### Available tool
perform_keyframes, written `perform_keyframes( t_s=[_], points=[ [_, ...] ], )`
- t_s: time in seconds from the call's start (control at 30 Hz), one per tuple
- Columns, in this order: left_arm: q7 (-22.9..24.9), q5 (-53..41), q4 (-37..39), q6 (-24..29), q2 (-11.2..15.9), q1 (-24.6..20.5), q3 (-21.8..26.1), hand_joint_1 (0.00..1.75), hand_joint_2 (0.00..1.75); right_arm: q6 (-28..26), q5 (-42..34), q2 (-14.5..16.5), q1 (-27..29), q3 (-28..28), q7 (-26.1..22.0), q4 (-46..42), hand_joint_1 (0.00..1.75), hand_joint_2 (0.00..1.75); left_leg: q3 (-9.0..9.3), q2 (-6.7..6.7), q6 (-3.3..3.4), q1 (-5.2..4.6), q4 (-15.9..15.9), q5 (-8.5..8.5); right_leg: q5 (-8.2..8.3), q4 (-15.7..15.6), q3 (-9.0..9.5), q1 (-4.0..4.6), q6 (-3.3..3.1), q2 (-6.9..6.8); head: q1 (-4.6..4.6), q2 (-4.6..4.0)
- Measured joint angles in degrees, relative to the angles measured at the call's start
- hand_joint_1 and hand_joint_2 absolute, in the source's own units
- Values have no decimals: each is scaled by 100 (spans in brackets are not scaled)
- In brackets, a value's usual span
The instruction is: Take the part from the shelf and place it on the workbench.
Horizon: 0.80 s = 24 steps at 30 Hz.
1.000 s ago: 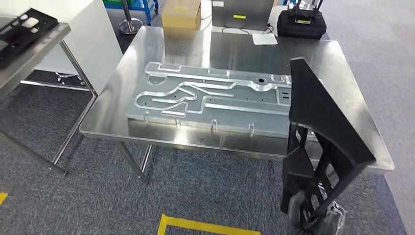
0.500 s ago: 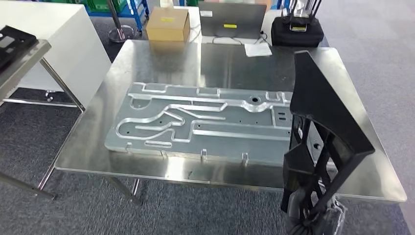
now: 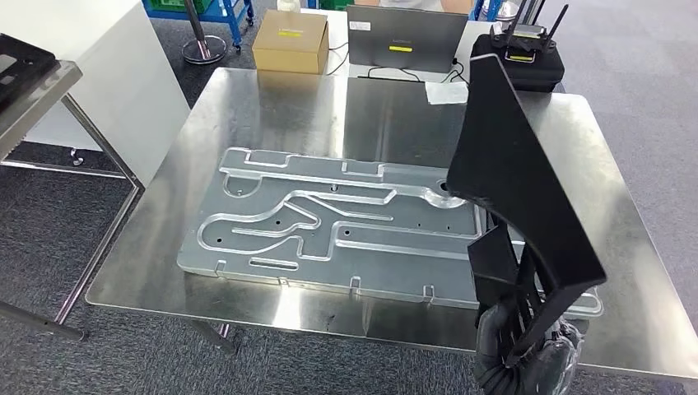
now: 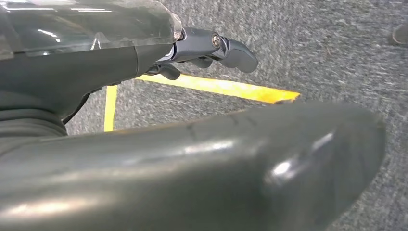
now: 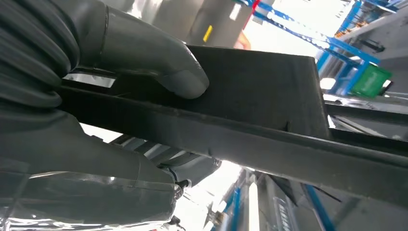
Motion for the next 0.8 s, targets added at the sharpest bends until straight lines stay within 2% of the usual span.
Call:
perform_keyframes(
  t_s=[0.1, 0.2, 0.37, 0.4, 0.47, 0.53, 0.63, 0.7, 0.8],
  points=[
    [8, -40, 2, -4, 14, -1, -4, 0, 0, -23, 201, 66, -80, -8, -52, -89, 175, 175, -4, -5, -64, -33, 5, -18, -7, -95, -7, 30, -144, 10, -4, 0],
    [22, -112, 2, -13, 14, -2, -25, 0, 0, -39, 516, 169, -210, -42, -156, -195, 175, 175, 16, 4, -94, -29, -34, -8, -8, -98, -14, 56, -152, 24, -5, 0],
    [32, -163, 2, -19, 14, -4, -56, 0, 0, -40, 790, 231, -298, -105, -203, -234, 175, 175, 26, 4, -99, -29, -48, -6, -13, -98, -12, 59, -161, 23, -4, 0],
    [34, -186, 2, -23, 14, -5, -78, 0, 0, -40, 941, 264, -360, -170, -218, -242, 175, 175, 28, 4, -104, -28, -53, -3, -13, -98, -11, 60, -163, 23, -4, 0],
    [44, -302, 2, -53, 17, -12, -169, 0, 0, -40, 1750, 378, -690, -583, -182, -253, 175, 175, 32, 4, -118, -26, -63, 4, -11, -97, -9, 63, -169, 23, -4, 0],
    [52, -430, 2, -95, 21, -22, -271, 0, 0, -40, 2734, 447, -1114, -1064, 133, -206, 175, 175, 33, 4, -132, -25, -69, 13, -8, -97, -5, 65, -176, 23, -4, 0],
    [52, -511, 2, -126, 24, -43, -365, 0, 0, -40, 3643, 303, -1583, -1392, 1045, 110, 175, 175, 33, 5, -140, -25, -70, 19, 1, -103, 2, 64, -178, 21, -3, 0],
    [53, -545, 2, -133, 29, -54, -414, 0, 0, -39, 4033, 124, -1813, -1529, 1539, 419, 175, 175, 33, 6, -139, -25, -70, 21, 8, -112, 9, 63, -175, 20, -2, 0],
    [74, -586, 2, -148, 40, -65, -454, 0, 0, 0, 4329, -238, -2151, -1714, 1942, 1042, 175, 175, 33, 8, -136, -26, -69, 25, 25, -125, 12, 62, -171, 23, -2, 0]
  ],
)
